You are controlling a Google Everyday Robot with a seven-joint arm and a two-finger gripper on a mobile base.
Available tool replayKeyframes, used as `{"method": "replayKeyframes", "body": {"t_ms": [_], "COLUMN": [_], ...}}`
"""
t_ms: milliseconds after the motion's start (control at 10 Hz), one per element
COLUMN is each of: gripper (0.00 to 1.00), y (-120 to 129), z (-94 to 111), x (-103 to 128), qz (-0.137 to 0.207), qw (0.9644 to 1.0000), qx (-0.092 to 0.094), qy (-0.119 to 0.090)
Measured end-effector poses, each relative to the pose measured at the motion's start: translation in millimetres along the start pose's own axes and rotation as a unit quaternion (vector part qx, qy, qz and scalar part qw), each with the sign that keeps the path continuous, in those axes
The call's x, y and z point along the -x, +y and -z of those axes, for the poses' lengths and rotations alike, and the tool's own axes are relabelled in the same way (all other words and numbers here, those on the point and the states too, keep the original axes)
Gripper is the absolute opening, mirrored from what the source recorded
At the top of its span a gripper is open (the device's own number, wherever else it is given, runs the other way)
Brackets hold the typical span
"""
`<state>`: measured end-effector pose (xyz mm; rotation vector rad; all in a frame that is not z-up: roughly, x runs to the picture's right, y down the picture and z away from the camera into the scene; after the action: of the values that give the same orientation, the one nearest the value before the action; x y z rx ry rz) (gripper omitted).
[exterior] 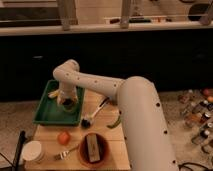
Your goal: Stack cups into tray
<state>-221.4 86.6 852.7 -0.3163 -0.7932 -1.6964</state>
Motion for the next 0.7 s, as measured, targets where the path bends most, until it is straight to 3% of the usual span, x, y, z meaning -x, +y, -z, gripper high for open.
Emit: {"method": "replayKeyframes", "body": {"t_ms": [700], "gripper": [0.80], "y": [0.8], "z": [-0.5], "x": [-1.3], "qz": [0.002], "qw": [1.0000], "qx": [0.003], "qy": [-0.007]}}
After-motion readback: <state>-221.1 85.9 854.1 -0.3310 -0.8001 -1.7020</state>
